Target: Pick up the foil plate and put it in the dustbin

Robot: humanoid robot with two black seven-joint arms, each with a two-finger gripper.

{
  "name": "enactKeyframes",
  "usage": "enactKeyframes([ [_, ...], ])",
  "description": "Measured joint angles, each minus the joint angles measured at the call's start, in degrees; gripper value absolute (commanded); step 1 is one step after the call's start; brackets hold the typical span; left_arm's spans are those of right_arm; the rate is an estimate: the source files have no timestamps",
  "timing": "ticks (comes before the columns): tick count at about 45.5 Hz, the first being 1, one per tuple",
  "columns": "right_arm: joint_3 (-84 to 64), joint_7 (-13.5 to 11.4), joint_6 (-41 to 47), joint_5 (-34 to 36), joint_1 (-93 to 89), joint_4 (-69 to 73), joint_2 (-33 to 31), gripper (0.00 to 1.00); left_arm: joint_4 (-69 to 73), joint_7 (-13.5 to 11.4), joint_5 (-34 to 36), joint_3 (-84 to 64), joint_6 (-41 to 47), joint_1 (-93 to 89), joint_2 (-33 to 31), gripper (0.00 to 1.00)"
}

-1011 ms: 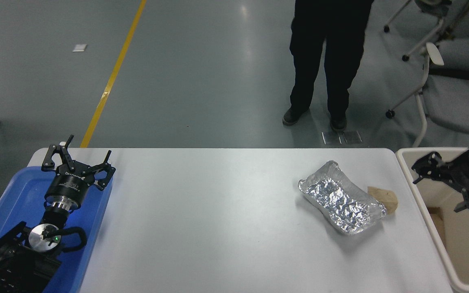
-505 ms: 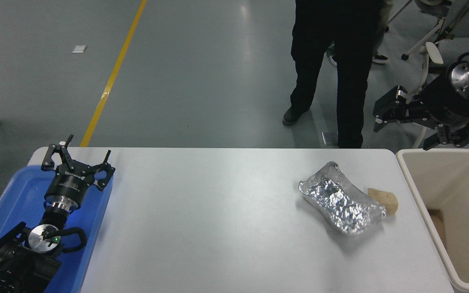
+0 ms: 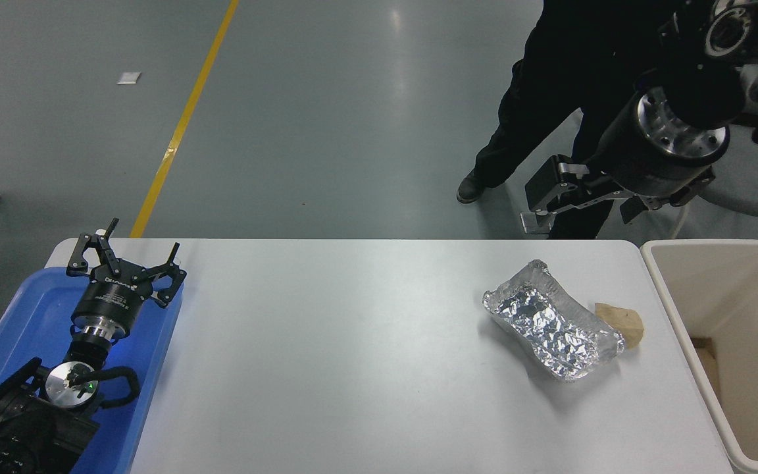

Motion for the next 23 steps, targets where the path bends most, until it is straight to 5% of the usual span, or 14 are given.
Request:
enactKeyframes([
  [11, 0.75, -0.03, -6.69, -2.24, -3.65, -0.96, 0.55, 0.98, 0.0, 0.0, 0.0, 0.02, 0.0, 0.0, 0.0, 0.99],
  [15, 1.54, -0.02, -9.13, -5.1, -6.4, -1.44, 0.66, 0.9, -0.01, -0.01, 0.0, 0.02, 0.0, 0.04, 0.0, 0.99],
  [23, 5.36, 0.1, -14.1, -14.82, -15.56, -2.39, 0.55, 0.89, -0.01, -0.08, 0.0, -0.04, 0.0, 0.07, 0.0, 0.99],
])
